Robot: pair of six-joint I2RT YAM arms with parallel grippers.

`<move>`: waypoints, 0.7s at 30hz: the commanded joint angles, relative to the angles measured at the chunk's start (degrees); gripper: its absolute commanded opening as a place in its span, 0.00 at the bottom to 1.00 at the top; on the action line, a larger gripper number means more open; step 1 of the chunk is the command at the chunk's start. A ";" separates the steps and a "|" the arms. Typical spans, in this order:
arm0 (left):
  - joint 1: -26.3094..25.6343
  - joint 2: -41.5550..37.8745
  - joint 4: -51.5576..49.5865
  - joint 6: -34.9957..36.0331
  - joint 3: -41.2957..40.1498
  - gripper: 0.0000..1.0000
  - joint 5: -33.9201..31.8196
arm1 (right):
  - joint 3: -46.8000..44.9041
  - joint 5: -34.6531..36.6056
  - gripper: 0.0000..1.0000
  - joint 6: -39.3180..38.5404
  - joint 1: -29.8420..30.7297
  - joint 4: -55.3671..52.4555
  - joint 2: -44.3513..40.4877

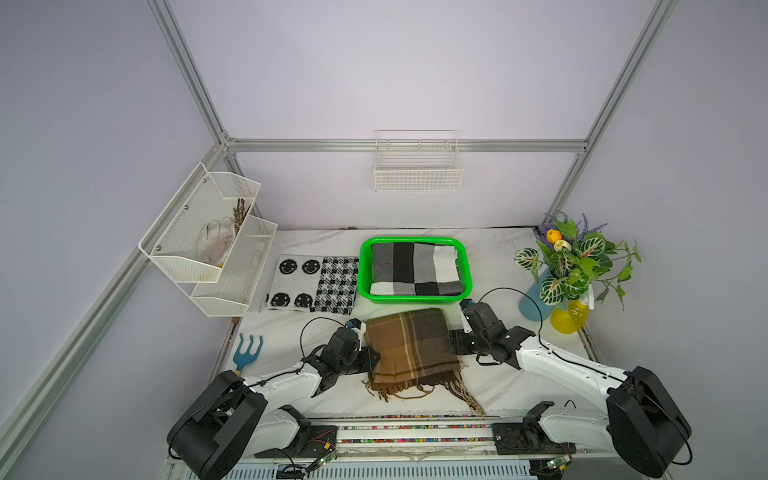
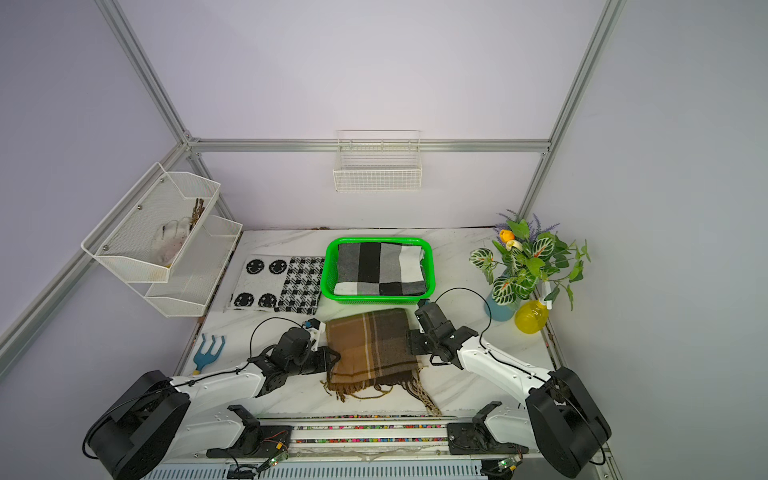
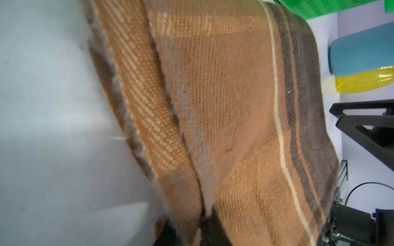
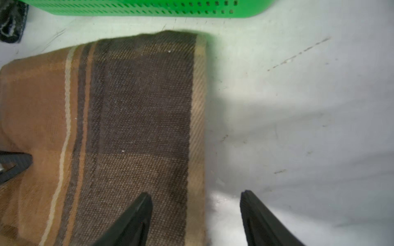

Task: Put the folded scarf in the basket
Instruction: Move the scarf to the center of the board, then pick up the scarf at the center of the board.

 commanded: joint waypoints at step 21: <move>0.43 4.91 7.76 -0.70 -2.09 0.72 2.83 | 1.61 -15.80 0.73 -1.91 -3.31 9.41 14.59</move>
